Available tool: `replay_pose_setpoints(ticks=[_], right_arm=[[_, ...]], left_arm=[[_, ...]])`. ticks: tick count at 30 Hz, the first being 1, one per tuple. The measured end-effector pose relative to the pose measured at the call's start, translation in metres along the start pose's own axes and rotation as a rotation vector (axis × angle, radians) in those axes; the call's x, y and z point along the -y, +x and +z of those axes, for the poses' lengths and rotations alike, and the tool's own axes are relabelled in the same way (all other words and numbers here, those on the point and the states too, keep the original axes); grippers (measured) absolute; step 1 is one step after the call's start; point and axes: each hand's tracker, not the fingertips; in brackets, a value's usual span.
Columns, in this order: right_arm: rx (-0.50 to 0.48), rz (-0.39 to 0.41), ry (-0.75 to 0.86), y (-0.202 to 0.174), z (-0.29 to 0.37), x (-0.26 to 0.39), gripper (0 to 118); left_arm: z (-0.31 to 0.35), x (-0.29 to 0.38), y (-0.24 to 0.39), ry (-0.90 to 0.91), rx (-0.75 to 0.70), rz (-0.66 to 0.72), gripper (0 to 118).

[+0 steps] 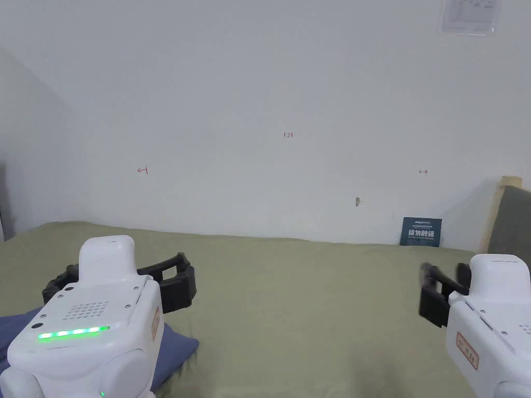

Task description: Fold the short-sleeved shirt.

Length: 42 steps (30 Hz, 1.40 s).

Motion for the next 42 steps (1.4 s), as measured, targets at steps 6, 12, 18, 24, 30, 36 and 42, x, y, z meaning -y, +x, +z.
replay_pose_setpoints(ticks=[6,12,18,24,30,36,42], right_arm=[[-0.033,-0.046,-0.051,-0.002,-0.002,0.003,1],[-0.158,-0.024,-0.055,-0.031,-0.005,-0.007,0],[-0.378,-0.029,-0.022,-0.106,-0.009,-0.024,0],[-0.584,-0.028,-0.028,-0.191,-0.012,-0.020,0],[-0.694,-0.014,-0.057,-0.241,-0.015,-0.007,0],[-0.723,-0.023,-0.091,-0.246,-0.033,0.002,0],[-0.647,0.045,-0.139,-0.211,-0.060,0.021,0]], left_arm=[[0.005,0.003,-0.004,0.020,-0.014,-0.016,1],[0.020,-0.013,-0.036,0.024,-0.077,-0.032,1],[0.061,-0.021,-0.101,0.010,-0.219,-0.053,1],[0.105,-0.008,-0.158,-0.048,-0.401,-0.036,1],[0.120,0.008,-0.193,-0.091,-0.481,-0.018,1],[0.093,0.021,-0.207,-0.173,-0.472,-0.014,1],[-0.010,0.003,-0.209,-0.336,-0.262,-0.183,3]])
